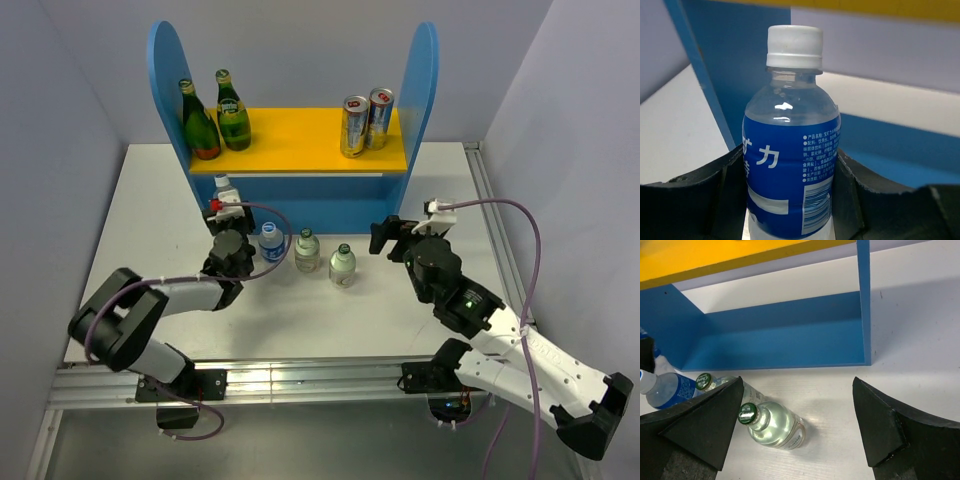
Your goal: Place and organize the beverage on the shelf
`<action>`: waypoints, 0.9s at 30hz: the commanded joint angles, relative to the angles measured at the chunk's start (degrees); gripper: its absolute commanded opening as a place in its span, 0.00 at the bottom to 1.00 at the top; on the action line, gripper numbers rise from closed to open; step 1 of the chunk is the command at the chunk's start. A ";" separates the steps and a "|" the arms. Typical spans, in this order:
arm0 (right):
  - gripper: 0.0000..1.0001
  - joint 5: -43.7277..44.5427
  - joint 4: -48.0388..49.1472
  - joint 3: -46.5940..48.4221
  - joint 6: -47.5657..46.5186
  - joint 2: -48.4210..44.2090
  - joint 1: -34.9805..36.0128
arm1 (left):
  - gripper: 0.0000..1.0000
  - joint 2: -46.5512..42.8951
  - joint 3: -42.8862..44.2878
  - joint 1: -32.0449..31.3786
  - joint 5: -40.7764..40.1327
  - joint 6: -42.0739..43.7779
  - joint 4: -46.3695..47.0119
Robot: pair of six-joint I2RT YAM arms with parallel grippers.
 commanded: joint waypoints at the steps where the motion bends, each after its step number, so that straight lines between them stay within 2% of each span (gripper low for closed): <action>1: 0.96 -0.18 2.73 -0.13 -0.09 0.62 0.33 | 0.00 5.54 0.80 1.91 7.32 9.82 31.57; 8: 0.96 -0.62 3.08 -0.22 0.09 2.11 0.25 | 0.00 17.34 2.82 3.75 9.17 9.39 44.15; 11: 0.96 -0.79 2.90 -0.31 0.09 2.47 0.25 | 0.00 19.02 3.26 3.93 9.61 7.64 44.53; 15: 0.95 -1.32 4.22 -1.45 -0.09 2.20 0.25 | 0.00 16.92 0.38 3.23 9.00 5.52 44.44; 19: 0.95 -3.16 5.71 -1.54 -0.70 2.11 0.33 | 0.00 11.22 -3.41 -0.54 4.70 11.49 44.44; 21: 0.95 -4.30 6.68 -1.89 -0.88 2.11 0.25 | 0.00 8.84 -6.38 -3.17 5.29 14.21 44.44; 27: 0.94 -6.06 7.74 -2.15 -1.40 1.68 0.33 | 0.00 2.86 -12.19 -2.22 8.72 8.35 44.44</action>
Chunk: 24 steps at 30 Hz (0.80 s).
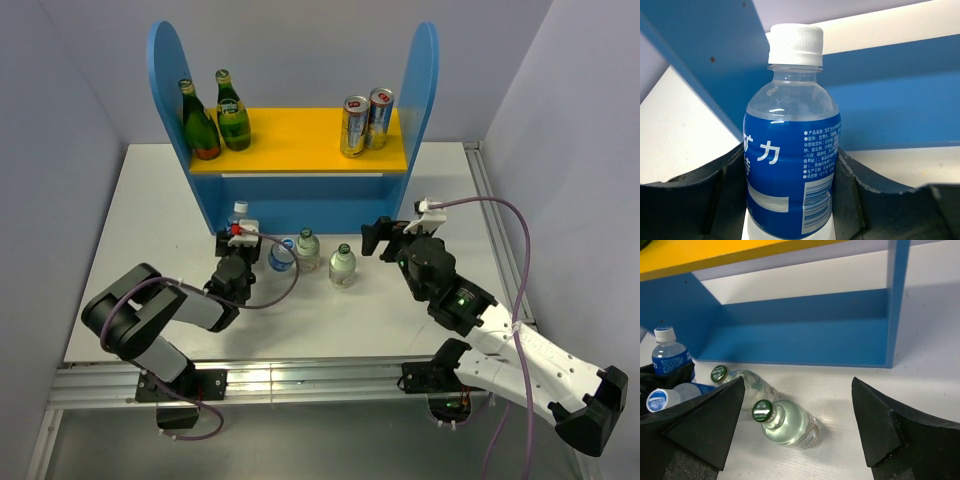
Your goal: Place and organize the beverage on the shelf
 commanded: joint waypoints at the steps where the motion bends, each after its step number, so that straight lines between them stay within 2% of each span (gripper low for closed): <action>1: 0.94 -3.48 3.61 -0.80 -1.58 -1.29 0.33 | 0.00 -6.34 -1.75 0.75 2.86 -2.44 33.82; 3: 0.93 -5.86 4.75 -1.85 -2.54 -3.05 0.42 | 0.00 -10.91 -3.08 -0.04 4.63 -3.57 27.61; 4: 0.94 -8.57 6.23 -2.29 -2.98 -3.58 0.42 | 0.00 -16.85 -2.99 -0.30 5.16 -4.28 23.92; 5: 0.94 -9.47 6.86 -2.82 -3.51 -3.93 0.51 | 0.00 -20.22 -2.64 -0.31 6.73 -5.33 14.92; 7: 0.94 -12.36 7.92 -2.74 -3.95 -3.76 0.51 | 0.00 -29.95 -1.77 -0.13 9.46 -7.97 6.52; 9: 0.94 -14.12 8.27 -2.03 -4.31 -2.45 0.51 | 0.00 -34.91 -0.18 0.74 12.63 -9.81 -2.78; 13: 0.94 -19.31 9.23 -1.07 -4.75 -0.34 1.04 | 0.00 -45.71 1.57 0.92 15.70 -13.51 -14.24; 15: 0.94 -22.21 10.20 -0.89 -5.45 0.10 1.30 | 0.00 -49.41 2.45 1.10 20.53 -14.56 -17.93; 17: 0.96 -24.93 10.90 -0.54 -6.32 0.72 1.82 | 0.00 -51.10 4.20 1.10 24.13 -16.49 -24.17; 21: 0.99 -38.18 11.43 2.44 -7.38 6.94 2.44 | 0.00 -51.81 7.81 1.10 36.78 -21.23 -31.92; 24: 1.00 -40.58 12.74 3.77 -8.61 9.24 5.15 | 0.00 -48.83 11.68 1.10 48.99 -24.67 -37.19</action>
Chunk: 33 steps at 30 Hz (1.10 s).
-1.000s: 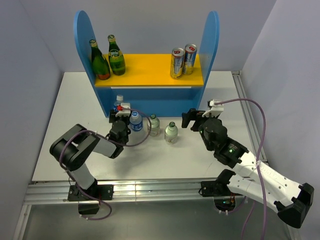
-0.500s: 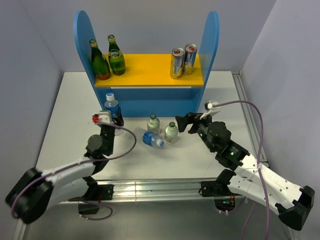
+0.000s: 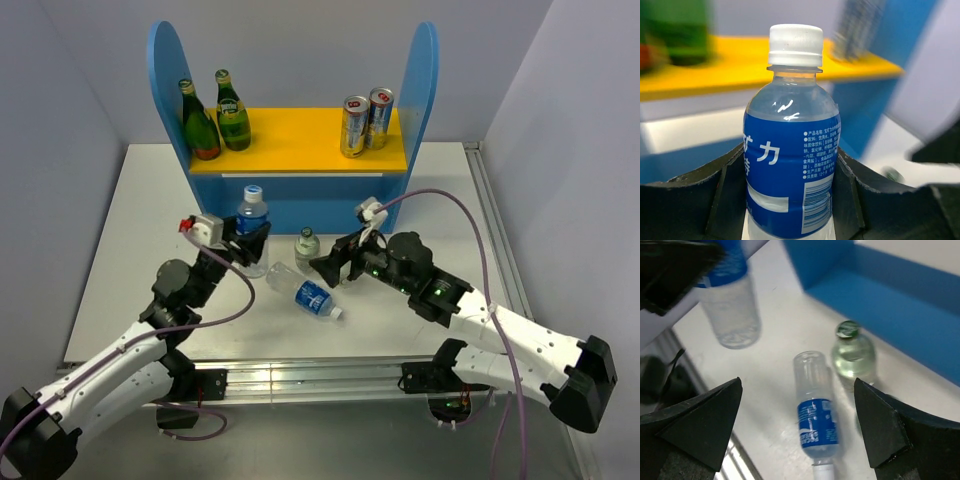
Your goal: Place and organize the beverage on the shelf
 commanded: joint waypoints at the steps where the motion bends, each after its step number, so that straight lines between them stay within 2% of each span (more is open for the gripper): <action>1: 1.00 -9.24 3.64 3.66 -2.58 2.01 2.94 | 0.00 1.89 8.43 -0.08 21.79 -7.19 -1.68; 4: 1.00 -12.32 4.51 5.24 -2.76 3.86 3.99 | 0.00 4.18 10.45 0.01 30.68 -12.63 -0.99; 8: 1.00 -13.82 6.96 6.04 -1.88 6.23 5.22 | 0.00 4.09 9.84 0.01 35.28 -18.17 4.81; 20: 1.00 -11.19 17.07 4.37 1.63 11.50 7.95 | 0.00 3.83 13.35 -0.08 32.39 -21.78 10.96; 26: 1.00 -7.94 23.14 3.22 3.39 12.39 8.57 | 0.00 4.26 13.09 0.36 31.33 -25.29 16.76; 33: 0.97 -4.24 25.70 4.54 2.43 12.91 8.83 | 0.00 3.04 9.76 0.36 30.98 -28.90 21.43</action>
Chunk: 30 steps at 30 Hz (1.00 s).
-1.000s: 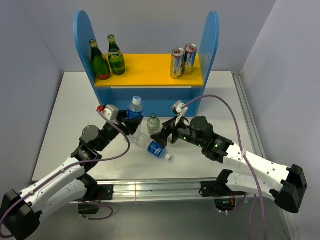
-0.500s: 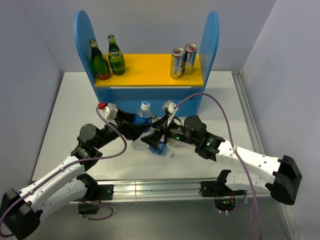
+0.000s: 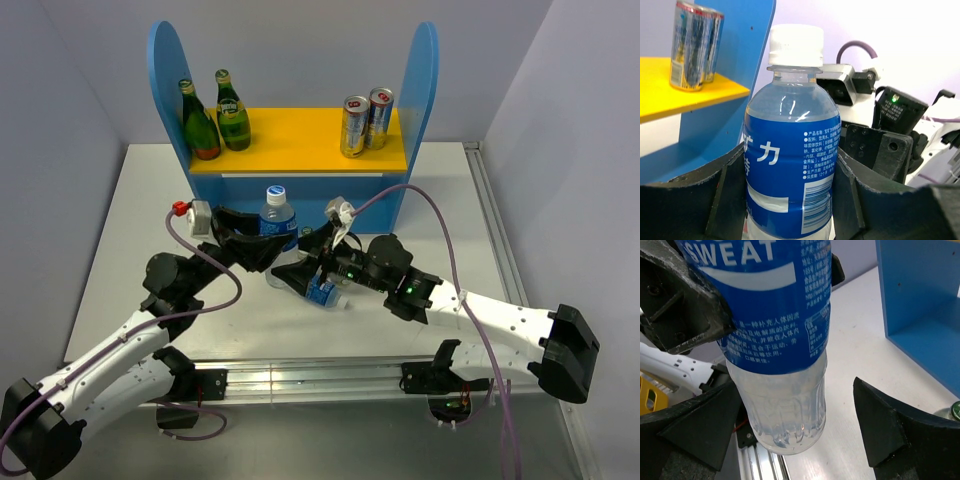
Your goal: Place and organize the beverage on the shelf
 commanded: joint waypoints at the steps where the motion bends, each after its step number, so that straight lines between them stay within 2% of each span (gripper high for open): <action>1: 0.97 4.96 4.74 1.72 -0.72 0.83 -0.17 | 0.00 -3.19 2.02 -0.19 -0.30 -4.86 14.24; 10: 0.90 6.02 6.58 6.38 -0.90 5.39 -0.09 | 0.00 -2.40 0.96 -0.10 2.07 -7.93 17.57; 13: 0.83 6.02 6.50 7.87 -1.07 6.97 -0.09 | 0.00 -1.09 1.40 -0.19 4.09 -8.99 18.19; 15: 0.71 6.98 5.71 8.93 -1.33 7.42 -0.09 | 0.00 -0.82 1.40 -0.10 4.36 -8.73 18.01; 16: 0.61 7.33 5.44 9.11 -1.68 7.68 -0.09 | 0.00 -1.08 0.97 -0.19 3.84 -8.12 17.75; 17: 0.42 7.51 4.74 9.19 -1.77 7.77 -0.09 | 0.00 -1.61 0.79 -0.10 3.66 -7.85 17.32; 19: 0.19 8.12 4.04 9.55 -2.74 7.86 -0.09 | 0.01 -1.79 1.05 -0.10 3.83 -6.89 15.91; 20: 0.00 8.47 3.60 9.55 -3.00 7.77 -0.09 | 0.05 -1.35 1.40 -0.10 4.18 -6.45 14.08; 21: 0.00 9.09 3.42 9.37 -3.53 7.68 0.00 | 0.29 -1.00 2.10 -0.19 4.45 -6.10 13.10; 23: 0.00 10.84 3.07 8.93 -4.49 6.81 -0.09 | 0.60 -0.38 2.80 -0.10 4.10 -4.96 9.52; 24: 0.00 12.07 2.72 8.67 -5.54 6.37 -0.09 | 0.99 -0.29 3.59 -0.10 3.49 -4.34 8.01; 28: 0.00 23.83 1.14 6.56 -8.36 1.89 -0.17 | 0.99 -3.27 4.04 -0.10 -4.32 2.41 -0.87; 30: 0.00 30.43 0.96 4.90 -10.11 0.31 -0.61 | 0.99 -6.70 2.82 -0.19 -10.82 4.88 -3.94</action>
